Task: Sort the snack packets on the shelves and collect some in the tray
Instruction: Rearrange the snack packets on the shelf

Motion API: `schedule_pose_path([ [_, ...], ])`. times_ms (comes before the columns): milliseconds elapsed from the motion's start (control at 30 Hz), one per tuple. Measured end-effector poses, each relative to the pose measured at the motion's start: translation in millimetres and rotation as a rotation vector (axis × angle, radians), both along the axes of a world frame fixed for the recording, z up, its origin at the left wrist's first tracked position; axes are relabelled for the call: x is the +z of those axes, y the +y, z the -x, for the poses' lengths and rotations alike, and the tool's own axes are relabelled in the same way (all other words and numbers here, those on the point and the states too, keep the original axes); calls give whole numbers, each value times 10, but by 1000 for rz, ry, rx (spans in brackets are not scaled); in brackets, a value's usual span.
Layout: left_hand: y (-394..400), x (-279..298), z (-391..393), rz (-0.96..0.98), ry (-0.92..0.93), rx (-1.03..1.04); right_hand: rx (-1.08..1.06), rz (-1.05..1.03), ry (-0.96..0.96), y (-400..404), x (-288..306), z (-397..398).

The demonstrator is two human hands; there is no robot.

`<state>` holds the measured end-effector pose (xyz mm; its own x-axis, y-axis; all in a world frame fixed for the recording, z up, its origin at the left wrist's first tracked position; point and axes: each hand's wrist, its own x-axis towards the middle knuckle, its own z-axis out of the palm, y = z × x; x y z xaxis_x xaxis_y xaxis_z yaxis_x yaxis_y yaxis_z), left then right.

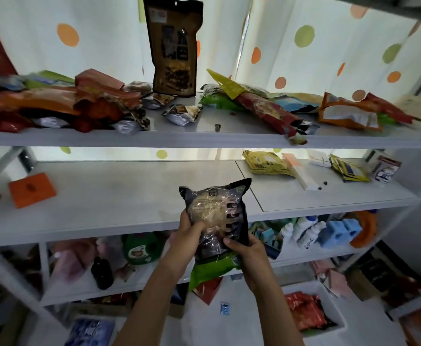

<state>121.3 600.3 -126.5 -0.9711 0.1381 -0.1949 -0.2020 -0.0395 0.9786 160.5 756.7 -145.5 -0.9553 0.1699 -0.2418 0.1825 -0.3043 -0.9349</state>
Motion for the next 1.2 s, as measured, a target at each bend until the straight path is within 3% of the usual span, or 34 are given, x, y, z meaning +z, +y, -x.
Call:
schedule_pose_path([
  [133,-14,55,38,-2,36,-17,-36,42,5,-7,-23,42],
  [267,-61,107,50,-139,63,37,15,76,30,-11,23,85],
  [467,-36,82,111,-162,133,193,-160,-260,-110,50,63,214],
  [633,11,34,130,-229,120,245,-210,-511,9,90,155,211],
  [800,20,9,77,-205,159,183,-448,-502,-39,69,288,202],
  [867,8,22,62,-227,180,166,-319,-425,-161,151,388,243],
  [933,-18,24,71,-208,223,127,-41,-246,-316,240,510,299],
  [1033,-64,39,92,-132,317,0,266,2,-372,332,648,437],
  [1200,-168,59,139,-49,416,-123,328,179,-324,382,739,471],
])
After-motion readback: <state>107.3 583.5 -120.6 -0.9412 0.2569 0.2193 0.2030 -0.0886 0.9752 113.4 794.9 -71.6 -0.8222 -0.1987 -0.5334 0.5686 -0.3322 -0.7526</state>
